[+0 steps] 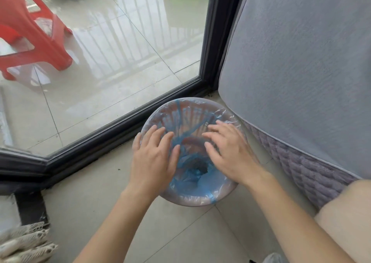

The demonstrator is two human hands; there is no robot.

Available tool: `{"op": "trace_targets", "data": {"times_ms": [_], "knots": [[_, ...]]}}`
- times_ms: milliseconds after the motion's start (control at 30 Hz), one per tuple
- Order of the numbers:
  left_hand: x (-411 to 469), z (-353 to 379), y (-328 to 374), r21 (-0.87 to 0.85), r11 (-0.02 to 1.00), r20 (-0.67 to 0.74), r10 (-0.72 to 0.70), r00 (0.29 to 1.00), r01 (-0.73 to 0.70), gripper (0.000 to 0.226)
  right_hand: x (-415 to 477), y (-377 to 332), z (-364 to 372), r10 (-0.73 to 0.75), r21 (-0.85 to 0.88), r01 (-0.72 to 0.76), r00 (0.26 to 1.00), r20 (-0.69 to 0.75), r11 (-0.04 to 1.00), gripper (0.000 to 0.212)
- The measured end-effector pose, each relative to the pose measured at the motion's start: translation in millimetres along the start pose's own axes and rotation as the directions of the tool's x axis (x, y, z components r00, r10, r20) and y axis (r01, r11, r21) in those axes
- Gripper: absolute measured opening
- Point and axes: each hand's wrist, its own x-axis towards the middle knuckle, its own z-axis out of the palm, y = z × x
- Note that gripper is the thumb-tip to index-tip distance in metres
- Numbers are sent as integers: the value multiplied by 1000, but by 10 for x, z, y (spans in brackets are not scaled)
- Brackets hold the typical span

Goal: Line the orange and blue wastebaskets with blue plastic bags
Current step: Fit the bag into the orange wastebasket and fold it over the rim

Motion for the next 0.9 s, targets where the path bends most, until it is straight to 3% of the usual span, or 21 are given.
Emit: {"op": "trace_targets", "data": {"times_ms": [67, 133, 200, 333, 533, 700, 800, 900], "knots": [[-215, 86, 3, -34, 988, 1, -148, 989, 148, 58, -133, 68, 104, 172, -9, -173, 980, -101, 985, 59], [-310, 188, -7, -72, 976, 7, -207, 978, 207, 69, -186, 91, 179, 326, 68, -320, 936, -129, 945, 72], [-249, 248, -44, -133, 964, -29, -235, 972, 229, 71, -150, 91, 228, 387, 147, -367, 911, -144, 919, 75], [-26, 274, -140, -253, 937, -70, -267, 961, 242, 66, 16, 94, 268, 425, 177, -393, 881, -209, 902, 70], [34, 230, -197, -262, 936, -32, -250, 968, 233, 59, 59, 75, 268, 448, 245, -393, 862, -239, 886, 58], [-144, -13, -103, -253, 929, -155, -313, 937, 268, 49, -176, 20, 143, 428, 245, -362, 842, -329, 899, 53], [-422, -216, 54, -292, 887, -62, -390, 919, 357, 47, -484, -106, 39, 448, 214, -400, 850, -277, 891, 52], [-727, -498, 267, -297, 857, 63, -424, 904, 422, 43, -806, -374, -136, 457, 198, -430, 882, -116, 881, 57]]}}
